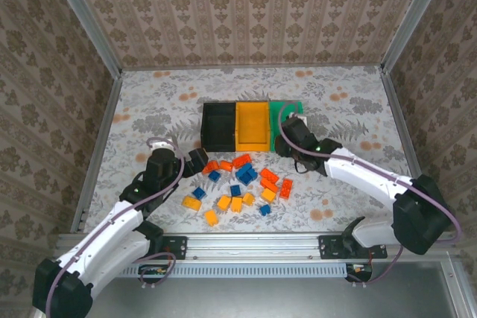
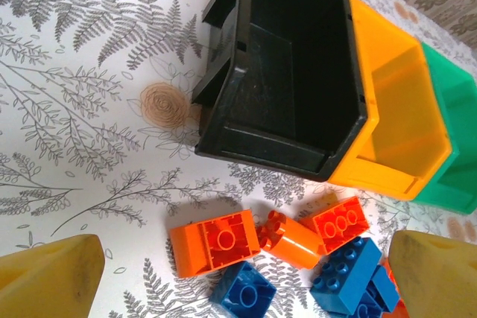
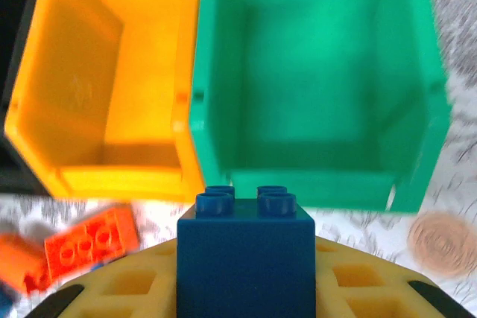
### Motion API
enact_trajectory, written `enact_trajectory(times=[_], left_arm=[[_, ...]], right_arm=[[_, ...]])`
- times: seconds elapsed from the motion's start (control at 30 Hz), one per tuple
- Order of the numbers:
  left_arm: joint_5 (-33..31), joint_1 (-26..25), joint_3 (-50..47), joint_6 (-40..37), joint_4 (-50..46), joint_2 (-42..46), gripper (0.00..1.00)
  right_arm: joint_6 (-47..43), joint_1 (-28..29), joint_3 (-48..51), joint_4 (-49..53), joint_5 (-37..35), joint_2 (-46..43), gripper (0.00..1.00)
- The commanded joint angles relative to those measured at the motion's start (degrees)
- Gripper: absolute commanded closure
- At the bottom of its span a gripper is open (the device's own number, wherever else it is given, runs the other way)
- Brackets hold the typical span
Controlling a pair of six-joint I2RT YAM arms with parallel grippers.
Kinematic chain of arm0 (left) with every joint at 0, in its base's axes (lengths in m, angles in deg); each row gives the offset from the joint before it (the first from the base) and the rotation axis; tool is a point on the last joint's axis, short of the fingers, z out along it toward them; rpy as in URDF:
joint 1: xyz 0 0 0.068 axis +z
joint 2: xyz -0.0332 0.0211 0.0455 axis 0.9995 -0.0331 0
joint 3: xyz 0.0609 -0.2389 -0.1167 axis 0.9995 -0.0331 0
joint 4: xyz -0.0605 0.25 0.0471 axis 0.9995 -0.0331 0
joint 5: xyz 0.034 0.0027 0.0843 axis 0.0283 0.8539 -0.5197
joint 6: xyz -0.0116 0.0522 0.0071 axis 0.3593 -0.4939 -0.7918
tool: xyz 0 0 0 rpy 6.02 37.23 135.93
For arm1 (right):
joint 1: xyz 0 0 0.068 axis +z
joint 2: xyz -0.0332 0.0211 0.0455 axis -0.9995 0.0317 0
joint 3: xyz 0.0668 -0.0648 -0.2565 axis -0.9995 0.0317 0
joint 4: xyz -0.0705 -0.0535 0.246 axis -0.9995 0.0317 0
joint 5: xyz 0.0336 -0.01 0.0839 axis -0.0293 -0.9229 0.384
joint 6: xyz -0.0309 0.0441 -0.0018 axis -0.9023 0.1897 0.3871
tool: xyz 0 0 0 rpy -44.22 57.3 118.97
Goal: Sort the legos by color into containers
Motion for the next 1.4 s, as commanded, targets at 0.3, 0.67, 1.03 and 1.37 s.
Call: enact_trajectory(times=[0.3,0.67,1.03,1.37], left_arm=[[0.2,-0.9,3.0,1.1,-6.5,0.6,0.00],[0.5,-1.3,6.3,-0.8,-9.9,-2.8,0.00],[-0.5,-7.8,10.4,-4.0,-13.0,-13.2,0.07],[-9.2,-17.4,14.6,-4.8,-26.3,-23.1,0.17]], right_arm=[[-3.1,-9.2,-22.2,8.1,0.8,24.1,0.68],[-1.3,-9.1,-24.6,8.9,2.2,24.0,0.34],[-1.5,-0.2,-8.9,3.7,6.9,9.1,0.24],[2.1,4.5,3.1,2.7,4.3,-2.1,0.23]])
